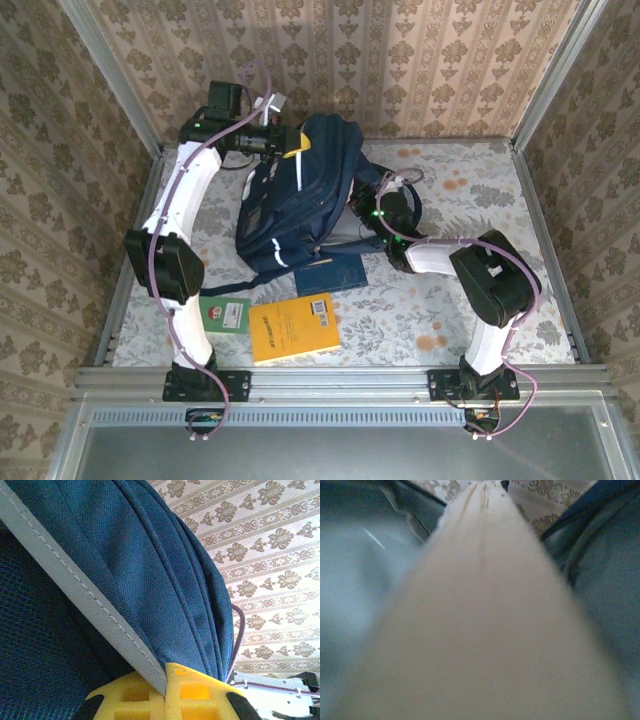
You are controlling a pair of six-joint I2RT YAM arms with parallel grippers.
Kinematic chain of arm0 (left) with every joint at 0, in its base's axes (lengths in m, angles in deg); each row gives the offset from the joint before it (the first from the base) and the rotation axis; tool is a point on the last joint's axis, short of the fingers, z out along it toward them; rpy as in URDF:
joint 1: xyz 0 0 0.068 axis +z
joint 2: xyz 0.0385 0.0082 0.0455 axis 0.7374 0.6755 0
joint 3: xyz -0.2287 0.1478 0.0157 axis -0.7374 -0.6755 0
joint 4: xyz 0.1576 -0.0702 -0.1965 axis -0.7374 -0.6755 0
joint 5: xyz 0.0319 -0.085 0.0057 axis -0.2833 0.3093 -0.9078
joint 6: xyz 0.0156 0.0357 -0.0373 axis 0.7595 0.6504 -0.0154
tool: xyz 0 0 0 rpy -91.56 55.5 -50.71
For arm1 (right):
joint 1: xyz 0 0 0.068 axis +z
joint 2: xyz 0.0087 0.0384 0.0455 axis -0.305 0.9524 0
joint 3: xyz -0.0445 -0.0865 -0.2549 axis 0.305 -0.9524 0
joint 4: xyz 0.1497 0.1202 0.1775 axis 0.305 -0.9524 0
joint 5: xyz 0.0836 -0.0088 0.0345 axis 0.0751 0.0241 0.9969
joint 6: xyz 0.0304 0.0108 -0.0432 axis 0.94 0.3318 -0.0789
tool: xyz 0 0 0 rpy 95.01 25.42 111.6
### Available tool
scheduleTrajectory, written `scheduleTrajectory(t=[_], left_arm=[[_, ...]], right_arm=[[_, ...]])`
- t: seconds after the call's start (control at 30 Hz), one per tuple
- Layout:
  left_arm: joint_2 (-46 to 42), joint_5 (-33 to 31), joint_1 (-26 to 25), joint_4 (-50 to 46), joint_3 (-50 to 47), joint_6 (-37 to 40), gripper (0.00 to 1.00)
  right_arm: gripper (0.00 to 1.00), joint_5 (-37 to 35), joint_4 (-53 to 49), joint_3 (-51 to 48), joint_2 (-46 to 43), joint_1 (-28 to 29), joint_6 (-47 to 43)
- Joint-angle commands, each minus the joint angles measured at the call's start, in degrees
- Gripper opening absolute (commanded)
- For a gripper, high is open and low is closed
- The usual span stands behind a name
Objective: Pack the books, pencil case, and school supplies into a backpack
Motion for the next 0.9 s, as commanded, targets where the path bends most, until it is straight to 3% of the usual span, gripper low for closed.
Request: scheduleTrajectory(t=[0.0,0.17,0.37,0.47,0.67,0.87], left_arm=[[-2.3,7.0,0.6,8.9,2.9,-0.6,0.00],[-1.0,7.7,0.2,10.8,3.5,-2.3,0.00],[0.3,8.5,-0.8,13.7,4.9,-4.5,0.00],[0.4,8.8,-0.7,14.7,5.2,-5.2,0.00],[0.6,8.6,0.8,17.4,5.1,-7.4,0.00],[0.6,8.2,4.1,17.4,4.3,-7.5,0.00]], right_arm=[[0.00,-4.0,4.0,0.7,-2.9,1.4,-3.2],[0.00,-4.3,-0.5,4.2,-2.1,3.7,-5.2],[0.00,-4.6,-7.6,13.3,6.0,8.2,-7.4],[0.05,-4.5,-13.9,19.2,10.2,10.9,-10.1],[0.53,0.5,-17.4,25.4,17.0,12.1,-10.1],[0.84,7.4,-20.9,25.2,11.5,10.5,-20.7]])
